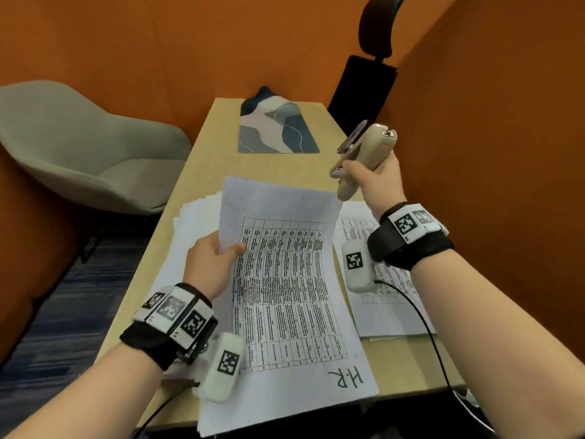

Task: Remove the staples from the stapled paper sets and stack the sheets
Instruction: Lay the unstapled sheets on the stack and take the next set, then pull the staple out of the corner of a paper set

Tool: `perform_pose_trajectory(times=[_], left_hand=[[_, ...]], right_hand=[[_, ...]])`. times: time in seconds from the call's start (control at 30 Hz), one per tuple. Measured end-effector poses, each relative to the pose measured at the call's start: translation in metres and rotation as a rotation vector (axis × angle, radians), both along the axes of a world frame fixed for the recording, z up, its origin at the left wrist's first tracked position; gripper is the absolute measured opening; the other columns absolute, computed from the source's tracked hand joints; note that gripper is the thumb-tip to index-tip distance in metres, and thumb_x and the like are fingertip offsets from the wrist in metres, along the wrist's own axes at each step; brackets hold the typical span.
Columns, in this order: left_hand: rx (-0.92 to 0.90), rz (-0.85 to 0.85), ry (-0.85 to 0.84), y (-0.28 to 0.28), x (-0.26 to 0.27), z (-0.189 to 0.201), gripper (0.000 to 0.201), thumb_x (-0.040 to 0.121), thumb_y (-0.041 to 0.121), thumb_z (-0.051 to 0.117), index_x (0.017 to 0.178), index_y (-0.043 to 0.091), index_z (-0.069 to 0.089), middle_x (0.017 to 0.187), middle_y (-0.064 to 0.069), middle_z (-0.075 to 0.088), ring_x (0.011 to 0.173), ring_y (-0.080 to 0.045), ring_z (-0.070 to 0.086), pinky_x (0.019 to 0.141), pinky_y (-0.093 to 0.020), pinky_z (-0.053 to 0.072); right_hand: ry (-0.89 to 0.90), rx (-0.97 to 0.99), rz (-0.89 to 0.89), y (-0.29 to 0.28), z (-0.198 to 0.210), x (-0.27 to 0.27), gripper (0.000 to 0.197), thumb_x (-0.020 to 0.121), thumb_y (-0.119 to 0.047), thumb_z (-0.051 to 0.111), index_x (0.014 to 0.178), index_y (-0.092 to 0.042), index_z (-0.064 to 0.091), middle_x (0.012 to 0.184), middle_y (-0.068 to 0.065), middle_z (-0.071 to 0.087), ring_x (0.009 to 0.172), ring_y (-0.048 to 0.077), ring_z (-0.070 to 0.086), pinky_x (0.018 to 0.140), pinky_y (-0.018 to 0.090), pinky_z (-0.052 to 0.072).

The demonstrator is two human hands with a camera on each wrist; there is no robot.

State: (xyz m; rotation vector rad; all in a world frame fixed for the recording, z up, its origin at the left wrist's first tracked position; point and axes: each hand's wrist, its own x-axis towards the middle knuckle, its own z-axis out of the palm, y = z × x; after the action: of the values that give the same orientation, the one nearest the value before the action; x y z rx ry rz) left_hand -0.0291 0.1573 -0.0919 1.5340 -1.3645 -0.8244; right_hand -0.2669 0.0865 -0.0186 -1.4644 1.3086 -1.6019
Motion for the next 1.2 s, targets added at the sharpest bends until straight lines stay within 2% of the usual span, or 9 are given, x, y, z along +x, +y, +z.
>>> perform_pose_trajectory(times=[0.1,0.23,0.37,0.5,0.63,0.8,1.03,1.1,1.2], left_hand=[[-0.027,0.004,0.020,0.003,-0.003,-0.001,0.027,0.090,0.014,0.059,0.116,0.009,0.061,0.106,-0.003,0.066,0.095,-0.016,0.060,0.080,-0.021,0.040],[-0.061,0.002,-0.006,0.007,-0.006,0.000,0.023,0.090,0.014,0.059,0.112,0.011,0.064,0.098,0.004,0.064,0.089,-0.011,0.059,0.063,-0.004,0.037],[-0.100,-0.014,-0.006,0.011,-0.007,0.002,0.023,0.089,0.013,0.060,0.112,0.012,0.064,0.096,0.005,0.065,0.087,-0.008,0.060,0.064,0.000,0.036],[-0.109,-0.025,0.029,0.014,-0.007,0.004,0.023,0.089,0.012,0.059,0.111,0.013,0.064,0.095,0.005,0.065,0.085,-0.007,0.060,0.067,-0.004,0.039],[-0.115,-0.041,0.052,0.014,-0.006,0.007,0.020,0.088,0.011,0.060,0.107,0.015,0.065,0.095,0.003,0.067,0.085,-0.008,0.062,0.069,-0.011,0.042],[-0.118,-0.061,0.057,0.015,-0.006,0.009,0.017,0.088,0.009,0.060,0.099,0.022,0.062,0.092,0.008,0.065,0.081,0.005,0.059,0.067,-0.003,0.043],[-0.072,-0.066,0.071,0.010,-0.007,0.014,0.020,0.089,0.011,0.058,0.109,0.013,0.063,0.101,0.001,0.066,0.092,-0.014,0.062,0.082,-0.024,0.045],[-0.077,-0.047,0.062,0.006,-0.006,0.016,0.023,0.089,0.011,0.058,0.112,0.010,0.063,0.105,-0.003,0.067,0.095,-0.018,0.062,0.085,-0.026,0.044],[-0.047,-0.006,0.082,0.001,-0.007,0.021,0.025,0.090,0.010,0.057,0.115,0.009,0.061,0.110,-0.006,0.066,0.097,-0.019,0.060,0.088,-0.028,0.043]], right_hand=[[-0.015,0.009,0.058,0.005,-0.006,0.012,0.024,0.074,-0.009,0.063,0.090,-0.024,0.052,0.091,0.005,0.064,0.085,0.021,0.063,0.075,0.026,0.053],[-0.066,0.023,0.058,0.005,-0.012,0.018,0.032,0.069,-0.018,0.062,0.098,-0.022,0.051,0.101,0.013,0.064,0.097,0.036,0.063,0.086,0.043,0.053],[-0.128,0.017,0.077,0.002,-0.009,0.021,0.029,0.069,-0.017,0.059,0.096,-0.025,0.050,0.092,0.016,0.060,0.077,0.032,0.061,0.074,0.044,0.054],[-0.108,-0.024,-0.059,-0.002,-0.007,0.021,0.023,0.072,-0.030,0.064,0.092,-0.030,0.052,0.089,0.009,0.061,0.080,0.026,0.060,0.074,0.043,0.055],[-0.122,-0.035,-0.157,-0.009,-0.008,0.015,0.026,0.080,-0.036,0.065,0.095,-0.020,0.052,0.093,0.004,0.060,0.087,0.024,0.060,0.084,0.047,0.053],[-0.190,-0.012,-0.164,-0.014,-0.009,0.014,0.021,0.074,-0.041,0.062,0.079,-0.021,0.060,0.073,0.003,0.061,0.066,0.020,0.057,0.063,0.031,0.047],[-0.234,-0.078,-0.231,0.002,0.001,0.012,0.011,0.084,-0.031,0.066,0.081,-0.025,0.057,0.081,-0.002,0.063,0.076,0.015,0.063,0.074,0.033,0.053],[-0.309,-0.171,-0.221,0.015,0.010,0.008,0.020,0.080,-0.038,0.067,0.088,-0.024,0.055,0.084,-0.004,0.062,0.074,0.006,0.063,0.072,0.025,0.054],[-0.444,-0.248,-0.203,0.033,0.019,-0.007,0.032,0.073,-0.048,0.061,0.088,-0.021,0.055,0.080,-0.004,0.062,0.071,0.007,0.063,0.067,0.023,0.053]])
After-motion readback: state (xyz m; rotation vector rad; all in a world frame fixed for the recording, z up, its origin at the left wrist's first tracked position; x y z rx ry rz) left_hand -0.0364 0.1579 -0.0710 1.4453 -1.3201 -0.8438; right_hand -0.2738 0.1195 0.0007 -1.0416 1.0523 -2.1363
